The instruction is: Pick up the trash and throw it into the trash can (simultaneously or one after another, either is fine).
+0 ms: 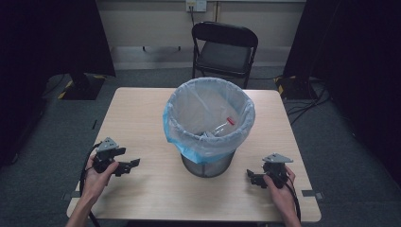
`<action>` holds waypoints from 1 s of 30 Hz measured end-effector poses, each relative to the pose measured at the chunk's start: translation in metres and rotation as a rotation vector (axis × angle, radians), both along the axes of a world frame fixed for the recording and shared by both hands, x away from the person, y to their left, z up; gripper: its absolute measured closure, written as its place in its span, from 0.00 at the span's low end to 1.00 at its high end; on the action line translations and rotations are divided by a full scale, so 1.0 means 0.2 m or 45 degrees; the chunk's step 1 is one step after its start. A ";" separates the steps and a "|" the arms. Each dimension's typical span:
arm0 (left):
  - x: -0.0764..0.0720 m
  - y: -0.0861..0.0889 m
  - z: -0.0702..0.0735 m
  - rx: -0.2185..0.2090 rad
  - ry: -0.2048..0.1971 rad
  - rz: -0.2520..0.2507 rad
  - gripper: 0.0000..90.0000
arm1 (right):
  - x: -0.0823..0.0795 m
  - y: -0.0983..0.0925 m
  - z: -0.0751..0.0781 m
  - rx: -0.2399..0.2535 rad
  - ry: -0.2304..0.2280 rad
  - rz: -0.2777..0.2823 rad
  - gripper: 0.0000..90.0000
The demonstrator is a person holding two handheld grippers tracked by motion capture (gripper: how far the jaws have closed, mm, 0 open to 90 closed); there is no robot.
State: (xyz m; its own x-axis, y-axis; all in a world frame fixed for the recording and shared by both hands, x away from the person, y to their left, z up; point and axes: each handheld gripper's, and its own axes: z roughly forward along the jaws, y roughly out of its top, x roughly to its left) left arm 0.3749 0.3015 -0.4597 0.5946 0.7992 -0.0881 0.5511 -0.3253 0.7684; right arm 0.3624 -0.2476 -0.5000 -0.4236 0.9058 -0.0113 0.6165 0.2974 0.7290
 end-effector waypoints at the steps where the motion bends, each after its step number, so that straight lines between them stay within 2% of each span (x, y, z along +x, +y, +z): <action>1: 0.00 0.00 -0.02 0.002 0.015 0.002 0.21 | 0.00 0.00 0.00 0.000 0.000 0.000 0.11; 5: -0.02 0.00 -0.08 0.026 0.055 0.008 0.21 | 0.00 0.00 0.00 0.000 0.000 0.000 0.11; 10: -0.03 0.00 -0.12 0.038 0.072 0.023 0.21 | 0.00 0.00 0.00 -0.001 -0.002 0.001 0.11; 14: -0.03 -0.01 -0.15 0.067 0.091 0.020 0.21 | 0.00 0.00 0.00 0.000 0.000 0.000 0.11; 18: -0.05 -0.02 -0.18 0.101 0.065 0.017 0.19 | 0.00 0.00 0.00 0.000 0.000 0.000 0.11; 21: -0.05 -0.03 -0.19 0.100 0.028 0.014 0.19 | 0.00 0.00 0.00 -0.001 -0.002 0.001 0.11; 23: -0.06 -0.03 -0.20 0.132 0.006 0.004 0.17 | 0.00 0.00 0.00 0.000 0.000 0.000 0.11; 25: -0.06 -0.04 -0.20 0.126 -0.011 0.014 0.16 | 0.00 0.00 0.00 -0.001 -0.002 0.001 0.11; 30: -0.07 -0.04 -0.20 0.135 -0.017 0.030 0.16 | 0.00 0.00 0.00 -0.001 0.000 0.000 0.11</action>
